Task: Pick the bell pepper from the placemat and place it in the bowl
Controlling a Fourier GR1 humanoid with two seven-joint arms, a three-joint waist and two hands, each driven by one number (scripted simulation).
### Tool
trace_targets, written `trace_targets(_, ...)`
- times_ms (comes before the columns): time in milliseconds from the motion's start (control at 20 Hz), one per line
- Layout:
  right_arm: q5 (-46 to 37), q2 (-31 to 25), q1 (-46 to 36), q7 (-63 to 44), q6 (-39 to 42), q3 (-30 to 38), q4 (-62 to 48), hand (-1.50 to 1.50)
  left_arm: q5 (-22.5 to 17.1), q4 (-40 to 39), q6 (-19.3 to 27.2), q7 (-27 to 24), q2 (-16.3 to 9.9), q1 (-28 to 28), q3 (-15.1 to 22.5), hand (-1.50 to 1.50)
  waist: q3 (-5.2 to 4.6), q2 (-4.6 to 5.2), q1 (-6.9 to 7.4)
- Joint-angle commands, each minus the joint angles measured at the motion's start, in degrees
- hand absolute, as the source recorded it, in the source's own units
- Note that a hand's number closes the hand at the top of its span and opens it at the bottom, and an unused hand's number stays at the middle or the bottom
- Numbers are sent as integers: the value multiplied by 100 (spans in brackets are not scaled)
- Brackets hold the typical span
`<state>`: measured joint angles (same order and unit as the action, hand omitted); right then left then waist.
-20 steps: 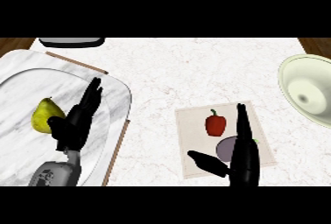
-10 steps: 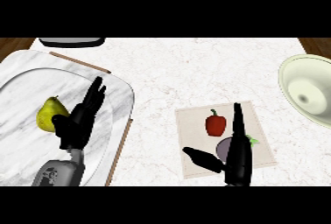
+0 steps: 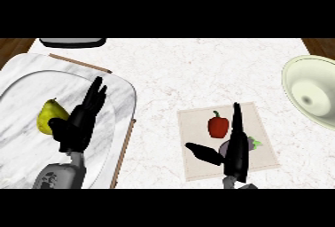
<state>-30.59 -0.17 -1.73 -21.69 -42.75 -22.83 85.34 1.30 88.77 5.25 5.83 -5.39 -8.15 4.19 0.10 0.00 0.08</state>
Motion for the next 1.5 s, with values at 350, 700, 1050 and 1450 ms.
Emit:
trace_targets(350,-253,-91,-210,139,-126,507,-1243,-150,-36,336,-125,153,61,190,-106,0,-10,-2,7)
trace_targets(700,116,16,-910,-22,-266,197,-1999,-150,205,173,-114,-29,169,149,-4,0,-8,4,29)
trace_targets(1050,-989,7,-1021,-126,627,-94,-1928,150,116,-154,-114,-142,175,-102,-213,0,-13,0,4)
trace_targets(1450,766,-1173,-316,1594,2869,-182,-601,150,169,145,-50,129,241,19,-124,0,-8,-47,-65)
